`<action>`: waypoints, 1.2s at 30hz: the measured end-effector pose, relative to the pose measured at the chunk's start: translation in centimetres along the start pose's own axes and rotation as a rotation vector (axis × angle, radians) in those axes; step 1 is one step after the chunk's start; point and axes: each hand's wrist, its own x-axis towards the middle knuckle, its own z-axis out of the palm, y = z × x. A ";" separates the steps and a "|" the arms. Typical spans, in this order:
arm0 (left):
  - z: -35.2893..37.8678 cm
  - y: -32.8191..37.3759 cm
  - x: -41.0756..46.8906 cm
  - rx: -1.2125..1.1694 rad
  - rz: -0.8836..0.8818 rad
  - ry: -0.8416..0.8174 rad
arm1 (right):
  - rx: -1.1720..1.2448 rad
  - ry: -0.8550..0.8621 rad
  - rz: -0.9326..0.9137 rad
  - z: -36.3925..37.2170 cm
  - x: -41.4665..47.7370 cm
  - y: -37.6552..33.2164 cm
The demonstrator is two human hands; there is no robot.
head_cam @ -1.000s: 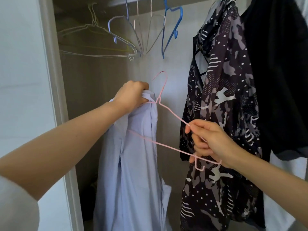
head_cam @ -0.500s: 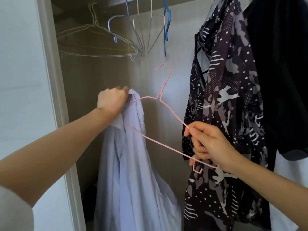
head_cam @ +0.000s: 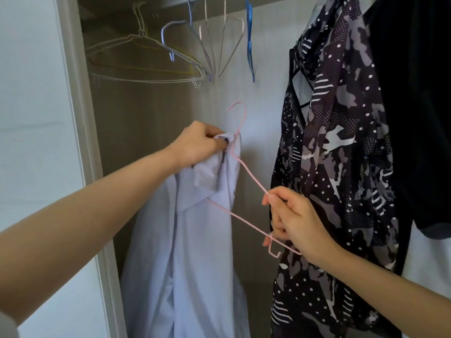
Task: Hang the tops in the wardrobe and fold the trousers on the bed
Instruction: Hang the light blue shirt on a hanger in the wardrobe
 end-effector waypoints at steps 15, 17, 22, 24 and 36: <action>-1.2 -0.9 0.7 0.443 0.112 0.049 | 0.063 0.131 -0.083 -0.7 -0.1 0.2; -2.0 -1.1 1.1 0.417 0.029 0.209 | 0.023 0.131 -0.068 -0.9 -0.2 0.5; -3.4 -1.7 2.2 0.094 -0.164 0.410 | -0.041 0.111 -0.052 -0.6 -0.2 1.1; -3.0 -2.0 2.9 -0.018 -0.281 0.413 | -0.061 0.107 -0.057 -0.3 -0.2 1.3; -2.0 -5.1 2.6 0.530 -0.142 -0.142 | -0.193 0.168 -0.045 -1.9 -0.3 2.5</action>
